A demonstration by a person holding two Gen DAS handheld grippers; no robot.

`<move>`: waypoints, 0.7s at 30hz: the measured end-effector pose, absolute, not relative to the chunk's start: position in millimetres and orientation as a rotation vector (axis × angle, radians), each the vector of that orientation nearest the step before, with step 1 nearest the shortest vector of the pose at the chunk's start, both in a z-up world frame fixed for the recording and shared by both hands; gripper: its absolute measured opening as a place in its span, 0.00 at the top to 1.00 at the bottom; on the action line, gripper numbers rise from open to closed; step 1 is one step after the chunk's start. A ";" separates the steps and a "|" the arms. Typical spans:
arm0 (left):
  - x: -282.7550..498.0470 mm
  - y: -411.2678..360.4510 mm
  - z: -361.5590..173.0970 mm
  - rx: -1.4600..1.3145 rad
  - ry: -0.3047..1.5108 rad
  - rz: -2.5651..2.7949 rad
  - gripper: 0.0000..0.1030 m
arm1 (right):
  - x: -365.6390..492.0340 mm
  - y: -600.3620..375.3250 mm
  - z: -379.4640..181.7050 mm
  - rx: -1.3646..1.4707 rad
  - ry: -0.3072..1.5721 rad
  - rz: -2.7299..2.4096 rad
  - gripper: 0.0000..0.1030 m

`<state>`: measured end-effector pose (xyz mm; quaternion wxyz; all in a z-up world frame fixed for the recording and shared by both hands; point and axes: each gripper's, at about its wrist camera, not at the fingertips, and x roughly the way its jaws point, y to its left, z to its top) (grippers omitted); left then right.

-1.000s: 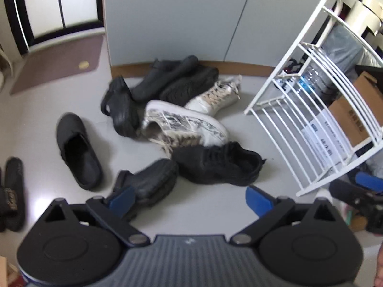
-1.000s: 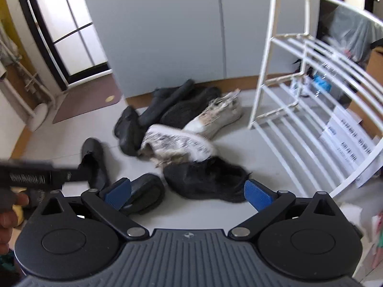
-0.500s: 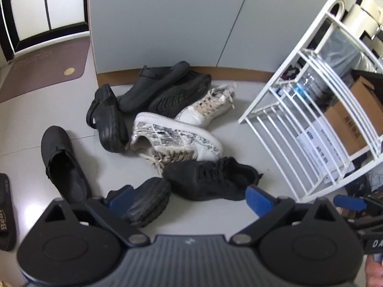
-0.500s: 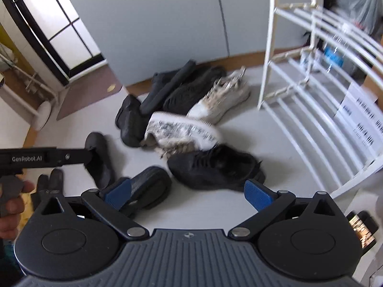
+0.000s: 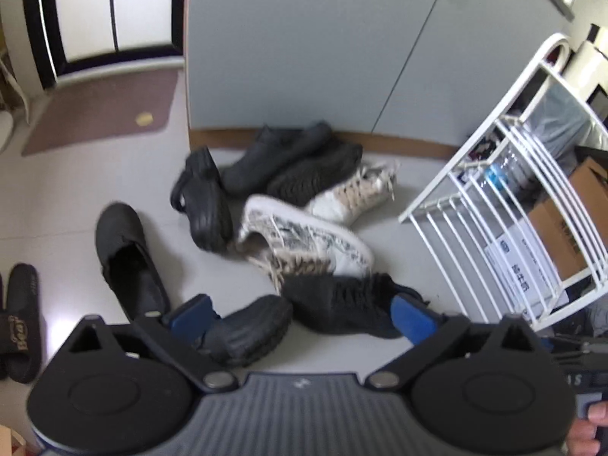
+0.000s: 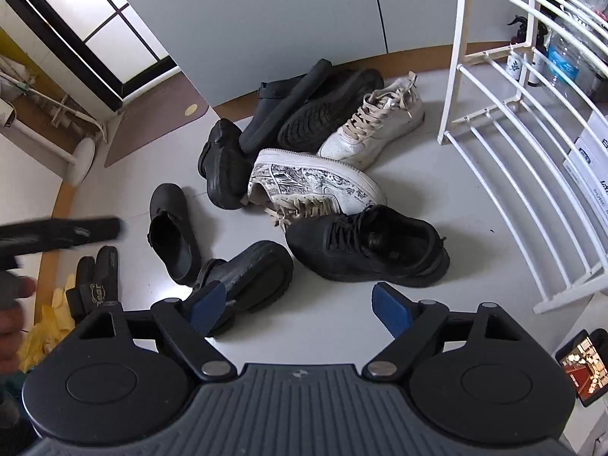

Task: Organize scattered shoes

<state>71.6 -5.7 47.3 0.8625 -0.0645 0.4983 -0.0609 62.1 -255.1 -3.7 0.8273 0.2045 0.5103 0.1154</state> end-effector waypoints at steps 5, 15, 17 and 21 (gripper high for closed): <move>38.6 -5.8 59.2 -0.121 1.059 -0.144 0.02 | 42.7 -249.0 5.0 0.398 1.088 0.252 0.14; 29.8 -22.5 66.0 -0.021 1.025 -0.236 0.06 | 9.6 -254.9 22.9 0.381 0.985 0.229 0.14; 36.2 -23.1 58.4 -0.009 1.028 -0.230 0.06 | 11.4 -261.3 22.1 0.398 0.966 0.187 0.14; 50.3 -20.6 43.2 -0.025 1.036 -0.212 0.08 | 16.1 -258.8 20.6 0.372 0.933 0.167 0.14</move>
